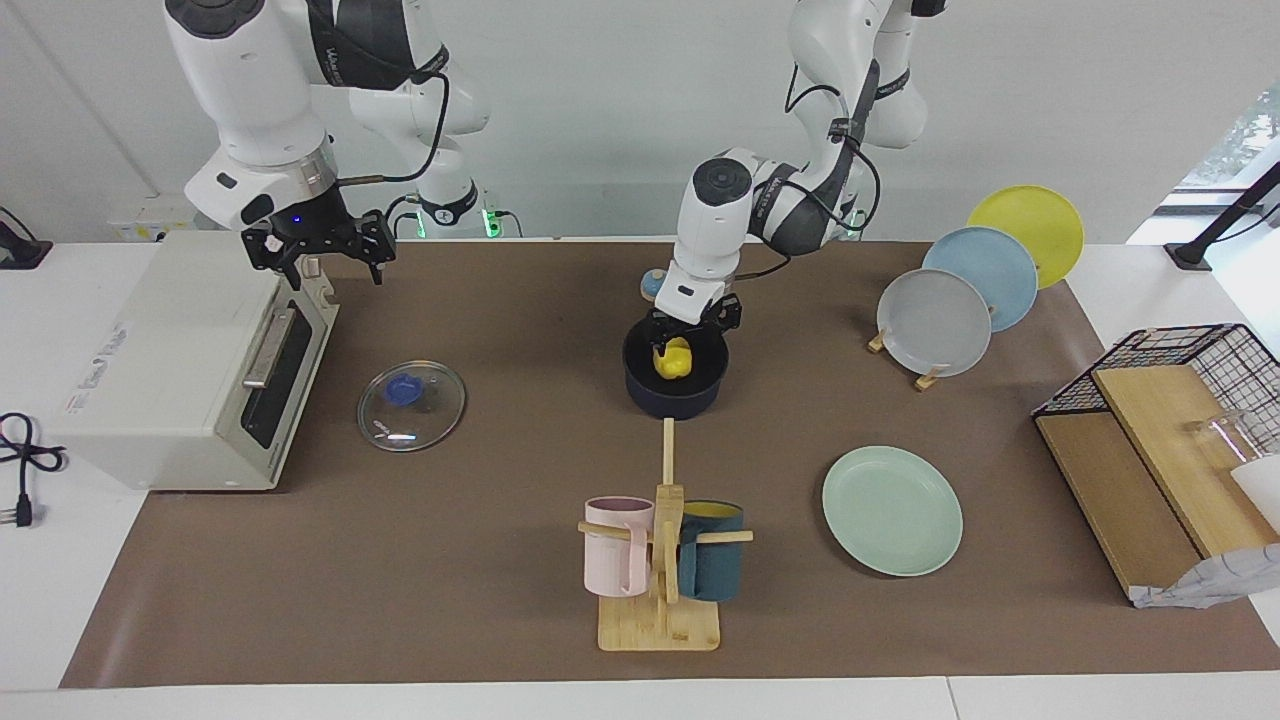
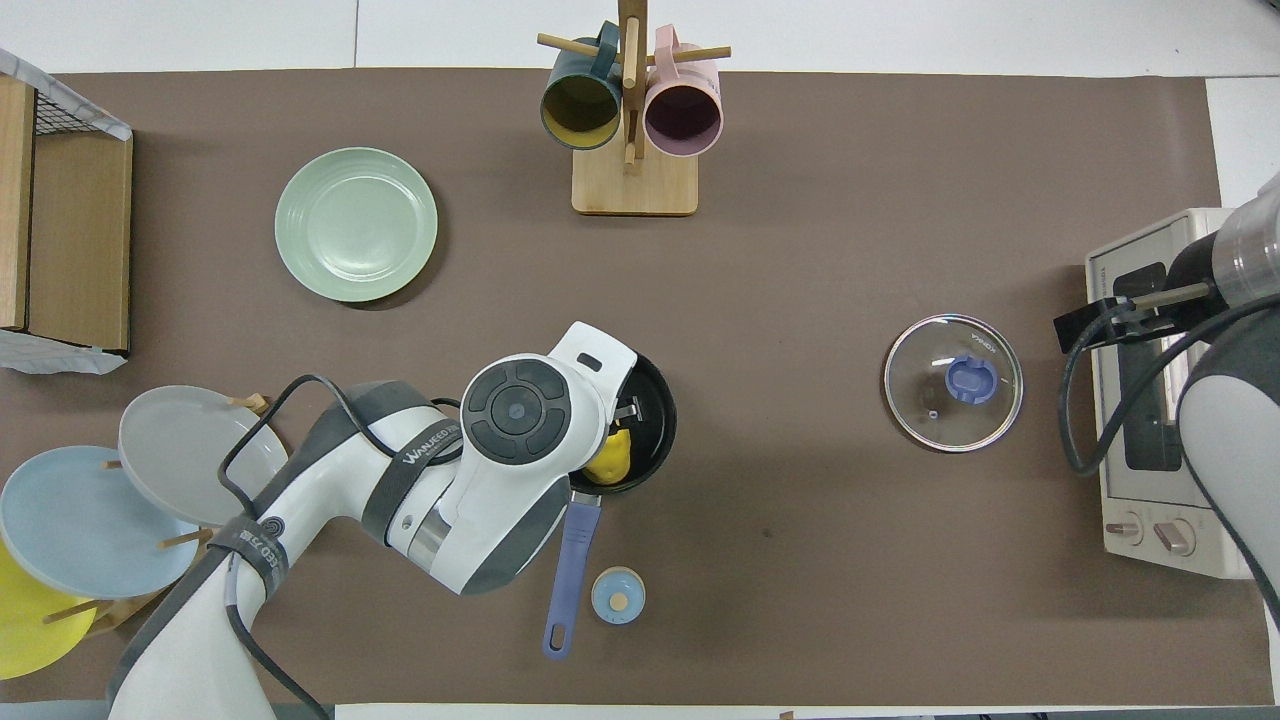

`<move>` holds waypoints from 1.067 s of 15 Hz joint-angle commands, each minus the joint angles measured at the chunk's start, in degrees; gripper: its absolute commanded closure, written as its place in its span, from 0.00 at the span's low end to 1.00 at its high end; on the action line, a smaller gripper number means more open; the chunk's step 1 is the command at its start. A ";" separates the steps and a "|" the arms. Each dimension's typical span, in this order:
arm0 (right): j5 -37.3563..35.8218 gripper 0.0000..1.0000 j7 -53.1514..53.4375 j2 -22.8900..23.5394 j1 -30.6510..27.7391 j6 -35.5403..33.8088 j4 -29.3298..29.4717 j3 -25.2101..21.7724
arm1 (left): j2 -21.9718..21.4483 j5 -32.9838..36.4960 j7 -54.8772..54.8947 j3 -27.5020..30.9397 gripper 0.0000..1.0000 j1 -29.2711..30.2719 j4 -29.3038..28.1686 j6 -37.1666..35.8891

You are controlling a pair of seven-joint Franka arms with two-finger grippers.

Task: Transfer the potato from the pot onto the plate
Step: 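Grasp the yellow potato inside the saucepan with the left gripper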

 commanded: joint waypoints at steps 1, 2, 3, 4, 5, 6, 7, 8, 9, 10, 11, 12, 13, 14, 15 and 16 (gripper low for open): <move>1.30 0.00 1.77 1.30 -0.64 -5.05 3.74 0.67 | 1.78 -0.81 -1.40 1.00 0.00 -2.21 -0.95 3.33; 1.39 0.00 1.77 1.21 -0.73 -5.41 3.66 0.58 | 2.22 -0.81 -1.49 1.00 0.00 -2.92 -0.95 3.42; 1.73 0.00 1.77 1.39 -1.16 -5.24 3.66 0.50 | 2.92 -0.81 -1.67 1.00 0.00 -3.01 -0.87 3.51; 2.35 0.00 1.77 1.39 -1.17 -5.07 3.66 0.06 | 3.02 -0.81 -1.67 1.00 0.00 -3.01 -0.95 3.43; 2.27 0.00 1.77 1.39 -0.56 -4.80 3.66 -1.07 | 2.93 -0.81 -1.58 1.00 0.00 -3.01 -0.87 2.90; 2.27 0.00 1.77 1.39 -0.46 -4.54 3.66 -1.43 | 2.93 -0.81 -1.49 1.00 0.00 -3.10 -0.95 2.46; 2.27 0.00 1.68 1.48 -0.46 -4.54 3.66 -1.61 | 3.02 -0.81 -1.49 1.00 0.00 -3.53 -0.95 2.28; 2.35 0.00 1.68 1.39 -0.46 -4.54 3.66 -1.61 | 3.11 -0.81 -1.49 1.00 0.00 -3.89 -1.13 2.28; 2.27 0.00 1.77 1.22 -0.20 -4.89 3.57 -1.61 | 3.19 -0.81 -1.58 1.00 0.00 -3.89 -1.48 2.46; 2.27 0.00 1.86 1.04 0.58 -5.15 3.31 -1.87 | 3.28 -0.81 -1.58 1.00 0.00 -3.98 -1.48 2.55; 2.18 0.00 1.86 1.04 0.85 -5.07 3.30 -2.14 | 3.46 -0.81 -1.58 1.00 0.00 -4.41 -1.48 2.46; 2.18 0.00 1.68 1.04 1.29 -5.15 3.30 -3.45 | 3.89 -0.81 -1.58 1.09 0.00 -4.59 -1.48 2.46; 2.09 0.00 1.68 0.95 2.43 -5.15 3.30 -4.59 | 4.51 -0.81 -1.58 1.00 0.00 -4.59 -1.48 2.55; 2.00 0.00 1.59 1.04 2.61 -5.24 3.48 -4.86 | 4.51 -0.81 -1.58 1.09 0.00 -4.59 -1.48 2.55; 1.65 0.00 1.59 1.12 2.53 -5.15 3.57 -4.78 | 4.51 -0.81 -1.58 1.00 0.04 -4.59 -1.48 2.63; 1.65 0.00 1.59 1.13 2.09 -5.15 3.57 -4.43 | 4.51 -0.81 -1.58 1.09 0.12 -4.59 -1.39 2.55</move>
